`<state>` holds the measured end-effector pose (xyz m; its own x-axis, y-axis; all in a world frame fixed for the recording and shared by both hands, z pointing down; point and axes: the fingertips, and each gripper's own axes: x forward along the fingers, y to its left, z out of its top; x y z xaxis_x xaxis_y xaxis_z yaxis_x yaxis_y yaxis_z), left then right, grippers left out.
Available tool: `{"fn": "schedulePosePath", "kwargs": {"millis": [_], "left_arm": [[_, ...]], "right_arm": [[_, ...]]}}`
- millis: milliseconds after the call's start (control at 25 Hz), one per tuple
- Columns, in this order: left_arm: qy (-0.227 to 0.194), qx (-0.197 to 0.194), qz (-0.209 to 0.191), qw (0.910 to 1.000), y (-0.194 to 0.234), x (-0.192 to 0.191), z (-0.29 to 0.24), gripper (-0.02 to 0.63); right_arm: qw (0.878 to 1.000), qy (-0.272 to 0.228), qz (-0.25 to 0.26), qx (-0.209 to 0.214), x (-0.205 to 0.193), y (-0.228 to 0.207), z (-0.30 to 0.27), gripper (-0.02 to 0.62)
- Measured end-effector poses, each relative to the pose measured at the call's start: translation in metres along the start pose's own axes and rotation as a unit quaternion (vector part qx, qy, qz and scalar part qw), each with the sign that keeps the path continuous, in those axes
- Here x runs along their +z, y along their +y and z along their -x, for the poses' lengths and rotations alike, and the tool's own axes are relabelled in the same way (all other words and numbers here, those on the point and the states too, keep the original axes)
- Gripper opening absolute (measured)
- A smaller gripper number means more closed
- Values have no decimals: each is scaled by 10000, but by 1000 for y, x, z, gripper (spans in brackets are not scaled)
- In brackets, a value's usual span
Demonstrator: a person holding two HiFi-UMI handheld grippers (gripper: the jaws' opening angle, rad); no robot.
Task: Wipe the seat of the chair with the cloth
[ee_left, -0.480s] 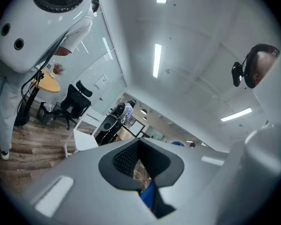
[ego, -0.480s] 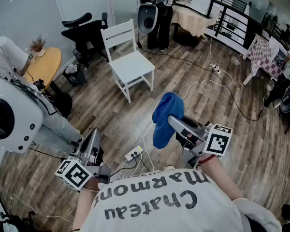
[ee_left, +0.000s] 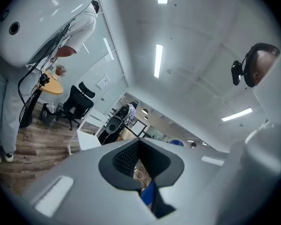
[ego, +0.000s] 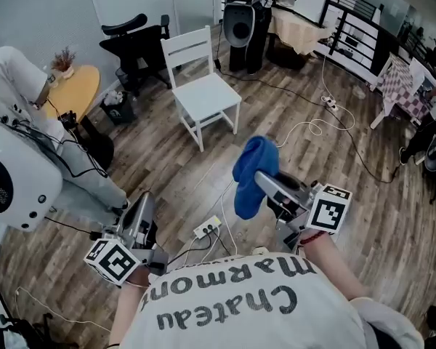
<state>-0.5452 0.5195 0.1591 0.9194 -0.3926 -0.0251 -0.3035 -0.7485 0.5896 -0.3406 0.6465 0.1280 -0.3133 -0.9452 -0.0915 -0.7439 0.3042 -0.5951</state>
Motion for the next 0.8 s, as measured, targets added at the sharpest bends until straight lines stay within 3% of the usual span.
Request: {"fn": "schedulePosePath", "kwargs": {"millis": [200,320,560,800], "left_arm": [[63,112,-34,9999,20,0,10,8],[242,259,-290,9989,29,-3,5,8],[466,302,-771,9955,35,-15,-22,8],[487,764,-814,9926,70,-11,-56,8]], "right_arm": [[9999,94,15,-42,-12,0,-13,91],[9992,284,-7,-288,-21,-12,-23,91],[9905,794,-128,-1113,-39,-69,-34,91],[9876,1083,-340,-1086,-26,-134,-71,91]]}}
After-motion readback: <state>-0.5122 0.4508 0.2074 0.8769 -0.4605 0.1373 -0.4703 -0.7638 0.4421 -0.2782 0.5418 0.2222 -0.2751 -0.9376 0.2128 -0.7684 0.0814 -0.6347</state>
